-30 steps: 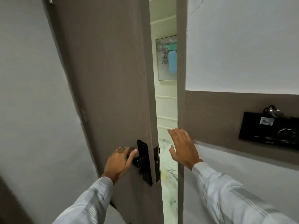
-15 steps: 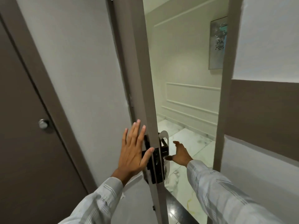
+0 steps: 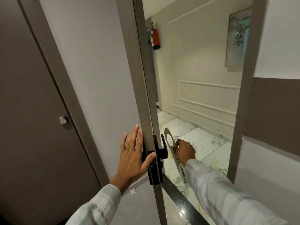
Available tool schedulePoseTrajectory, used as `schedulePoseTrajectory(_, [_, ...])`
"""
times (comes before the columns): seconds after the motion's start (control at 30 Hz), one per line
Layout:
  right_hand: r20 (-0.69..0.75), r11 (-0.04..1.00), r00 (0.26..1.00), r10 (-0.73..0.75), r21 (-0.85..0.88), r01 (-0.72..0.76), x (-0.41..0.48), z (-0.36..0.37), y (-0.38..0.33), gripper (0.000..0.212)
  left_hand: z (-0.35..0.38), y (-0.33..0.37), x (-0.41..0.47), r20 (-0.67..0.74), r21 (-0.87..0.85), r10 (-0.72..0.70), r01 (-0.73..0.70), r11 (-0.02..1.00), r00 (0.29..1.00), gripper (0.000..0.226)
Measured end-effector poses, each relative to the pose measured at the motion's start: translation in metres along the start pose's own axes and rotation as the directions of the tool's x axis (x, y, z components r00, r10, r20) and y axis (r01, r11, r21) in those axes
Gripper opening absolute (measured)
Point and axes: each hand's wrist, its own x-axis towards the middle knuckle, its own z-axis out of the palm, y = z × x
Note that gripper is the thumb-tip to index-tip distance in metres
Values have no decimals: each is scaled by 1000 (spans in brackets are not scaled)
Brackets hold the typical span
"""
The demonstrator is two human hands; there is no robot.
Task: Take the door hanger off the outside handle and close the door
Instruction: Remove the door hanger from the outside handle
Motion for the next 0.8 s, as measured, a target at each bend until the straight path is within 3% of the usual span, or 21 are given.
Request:
schedulePoseTrajectory(0.13, [-28, 983, 994, 110, 150, -104, -23, -11, 14, 9, -3, 18, -12, -87, -145, -76, 63, 987, 993, 76])
schedulePoseTrajectory(0.23, [47, 872, 963, 266, 413, -261, -71, -21, 52, 25, 17, 62, -49, -102, -339, 0, -35, 940, 995, 73])
schedulePoseTrajectory(0.3, [158, 785, 930, 332, 501, -366, -114, -30, 82, 31, 36, 103, -80, 30, -484, 74, -51, 874, 997, 64])
schedulePoseTrajectory(0.37, [190, 736, 896, 401, 516, -438, -161, -47, 116, 26, 53, 146, -99, 231, -594, 65, 88, 800, 971, 46])
schedulePoseTrajectory(0.4, [186, 711, 883, 430, 533, -459, -181, -59, 129, 22, 59, 165, -103, 364, -619, 35, 213, 756, 931, 37])
schedulePoseTrajectory(0.47, [141, 636, 844, 518, 597, -490, -227, -88, 158, 18, 72, 215, -110, 630, -652, 102, 453, 608, 770, 23])
schedulePoseTrajectory(0.53, [150, 530, 819, 554, 696, -485, -275, -120, 186, 26, 80, 275, -117, 772, -627, 240, 645, 437, 588, 28])
schedulePoseTrajectory(0.57, [166, 470, 798, 580, 731, -494, -299, -136, 199, 35, 80, 304, -122, 804, -595, 296, 697, 400, 516, 34])
schedulePoseTrajectory(0.63, [162, 383, 742, 651, 774, -505, -340, -159, 221, 37, 81, 349, -132, 806, -587, 388, 692, 421, 448, 37])
schedulePoseTrajectory(0.7, [26, 446, 673, 739, 729, -519, -389, -178, 251, 15, 79, 400, -146, 771, -626, 487, 623, 468, 409, 30])
schedulePoseTrajectory(0.77, [-152, 533, 573, 805, 609, -587, -434, -193, 276, 16, 78, 444, -158, 732, -668, 577, 545, 507, 361, 26])
schedulePoseTrajectory(0.8, [-211, 526, 507, 836, 571, -630, -459, -199, 290, 19, 76, 471, -165, 711, -687, 629, 502, 526, 313, 27])
